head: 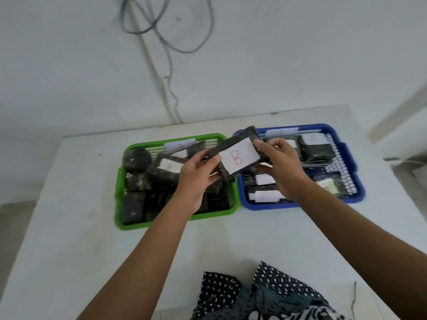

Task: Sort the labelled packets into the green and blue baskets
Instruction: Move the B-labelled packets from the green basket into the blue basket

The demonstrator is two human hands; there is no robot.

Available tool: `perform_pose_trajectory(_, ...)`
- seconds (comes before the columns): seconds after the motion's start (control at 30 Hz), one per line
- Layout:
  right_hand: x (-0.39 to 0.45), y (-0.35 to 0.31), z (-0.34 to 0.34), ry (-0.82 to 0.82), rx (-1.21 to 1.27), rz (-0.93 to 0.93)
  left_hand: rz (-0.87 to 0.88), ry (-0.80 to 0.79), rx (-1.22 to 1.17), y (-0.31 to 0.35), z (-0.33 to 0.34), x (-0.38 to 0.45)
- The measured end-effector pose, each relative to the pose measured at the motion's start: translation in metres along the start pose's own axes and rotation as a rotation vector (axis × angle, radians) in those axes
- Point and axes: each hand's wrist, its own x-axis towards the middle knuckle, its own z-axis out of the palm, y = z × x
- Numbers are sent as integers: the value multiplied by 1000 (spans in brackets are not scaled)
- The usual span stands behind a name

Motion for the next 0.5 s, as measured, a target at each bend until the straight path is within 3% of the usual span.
perform_pose_trajectory(0.1,-6,-13,-77,128,-187,-77,-9,-62,80,-18,44,12)
perform_pose_trajectory(0.3,-10,-18,-203,480,-749,-180,-68,-16,258,-63,110,35)
perform_pose_trajectory(0.5,15,-2,-248,484,-864,-148,-103,43,420,-89,152,56)
